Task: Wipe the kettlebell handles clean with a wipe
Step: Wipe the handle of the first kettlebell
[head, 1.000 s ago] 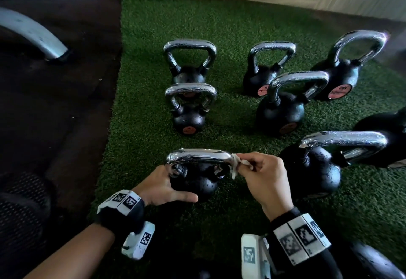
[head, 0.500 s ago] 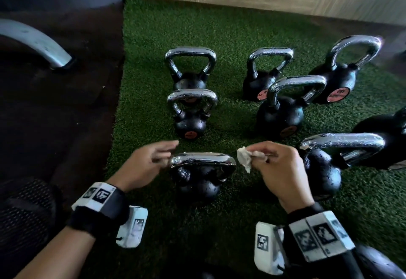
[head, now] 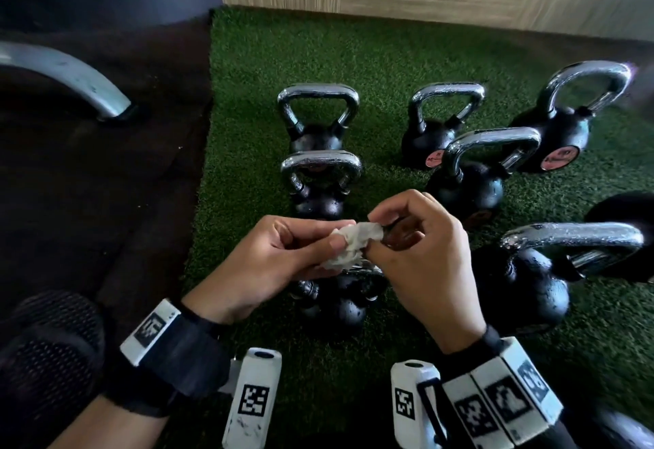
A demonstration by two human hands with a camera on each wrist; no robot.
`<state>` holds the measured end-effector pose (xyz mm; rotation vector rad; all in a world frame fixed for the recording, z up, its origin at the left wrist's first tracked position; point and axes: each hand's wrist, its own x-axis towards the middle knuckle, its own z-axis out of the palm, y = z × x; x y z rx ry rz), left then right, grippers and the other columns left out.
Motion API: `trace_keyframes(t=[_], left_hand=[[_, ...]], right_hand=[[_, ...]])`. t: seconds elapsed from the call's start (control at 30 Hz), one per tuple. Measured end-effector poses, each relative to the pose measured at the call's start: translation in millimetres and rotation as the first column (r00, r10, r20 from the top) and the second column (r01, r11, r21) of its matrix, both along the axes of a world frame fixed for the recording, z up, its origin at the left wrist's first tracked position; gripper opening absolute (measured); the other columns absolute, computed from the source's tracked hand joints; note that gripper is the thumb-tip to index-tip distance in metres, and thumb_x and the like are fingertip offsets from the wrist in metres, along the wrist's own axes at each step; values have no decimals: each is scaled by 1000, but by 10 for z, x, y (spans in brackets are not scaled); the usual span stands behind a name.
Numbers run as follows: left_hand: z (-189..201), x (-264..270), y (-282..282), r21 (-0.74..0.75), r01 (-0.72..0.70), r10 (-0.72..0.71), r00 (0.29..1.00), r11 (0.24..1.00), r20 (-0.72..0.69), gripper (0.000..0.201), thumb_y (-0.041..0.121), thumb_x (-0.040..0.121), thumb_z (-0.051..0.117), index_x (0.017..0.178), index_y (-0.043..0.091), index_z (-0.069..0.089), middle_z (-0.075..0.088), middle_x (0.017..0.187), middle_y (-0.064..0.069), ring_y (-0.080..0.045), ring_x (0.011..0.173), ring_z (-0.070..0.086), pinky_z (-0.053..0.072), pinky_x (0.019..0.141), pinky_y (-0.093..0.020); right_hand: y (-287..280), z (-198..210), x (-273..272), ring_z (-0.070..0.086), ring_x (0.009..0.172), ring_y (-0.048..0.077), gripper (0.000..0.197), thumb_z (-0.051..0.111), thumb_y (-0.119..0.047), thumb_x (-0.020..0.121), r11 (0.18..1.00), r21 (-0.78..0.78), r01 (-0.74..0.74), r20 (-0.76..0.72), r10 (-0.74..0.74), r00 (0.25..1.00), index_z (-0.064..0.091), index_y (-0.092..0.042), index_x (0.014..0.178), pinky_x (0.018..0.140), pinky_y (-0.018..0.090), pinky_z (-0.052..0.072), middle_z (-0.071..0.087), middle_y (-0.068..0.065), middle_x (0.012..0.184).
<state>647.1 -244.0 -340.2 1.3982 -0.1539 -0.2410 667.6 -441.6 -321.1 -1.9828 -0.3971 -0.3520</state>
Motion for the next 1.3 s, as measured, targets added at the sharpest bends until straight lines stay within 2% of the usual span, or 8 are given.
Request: trace_keyframes(t=[0.17,0.3,0.4,0.47,0.53,0.77,0.93,1.3], left_hand=[[-127,-10,101,193,-138,97,973,972,209,29,25,92,73,119,18,77,77,116,2,-13,114,71,55,94,-21],[-265,-68,61,523,-465,103,809,714,579,27,29,88,77,114,23,79,76,113,17,1,109,68,54,97,-24],[-384,-106,-13,563,-573,-31,684,596,729,29,27,89,75,116,19,78,75,116,14,-4,105,67,57,90,-26],[-457,-121,18,532,-602,-22,649,596,760,28,24,90,74,117,18,77,75,116,13,-6,104,68,57,88,-26],[-533,-175,106,470,-636,85,644,611,760,26,22,89,76,115,18,78,75,114,13,-3,104,69,59,87,-28],[-762,-312,283,414,-603,181,688,682,703,29,31,91,76,118,19,76,75,118,12,-6,106,73,60,87,-26],[-931,-306,322,209,-510,428,839,834,336,23,23,89,70,105,38,78,76,110,16,-6,107,73,56,88,-14],[-1444,-428,225,279,-527,491,850,803,193,25,10,86,76,96,33,81,79,99,14,3,96,73,50,79,-5]], right_hand=[[-122,-158,36,62,86,10,40,78,-26,72,997,-9,-73,-104,72,992,64,-39,107,68,21,52,57,-11,107],[-358,-555,140,59,89,9,50,68,-6,63,975,-204,85,-211,-128,969,65,-33,105,71,16,46,56,-5,105],[-418,-901,172,65,93,7,55,83,-15,64,924,-358,-133,-460,-50,886,65,-31,114,75,7,45,67,-5,106],[-386,-1091,149,69,103,11,63,91,-29,62,951,-228,-208,-622,22,783,67,-26,120,91,21,53,72,-7,110],[-330,-1209,115,71,96,6,56,92,-40,60,973,-170,-155,-634,12,774,72,-26,110,93,34,57,76,-9,101],[-331,-1349,79,72,83,0,42,93,-45,58,990,-124,-65,-577,-19,817,77,-27,94,82,30,59,77,-12,87],[-334,-1362,116,72,83,1,42,92,-46,59,990,-119,-82,-593,-5,805,77,-27,94,81,28,58,77,-11,87],[-314,-1341,63,69,85,-7,38,91,-44,64,994,-80,-78,-600,15,800,75,-36,97,79,17,53,76,-21,91]])
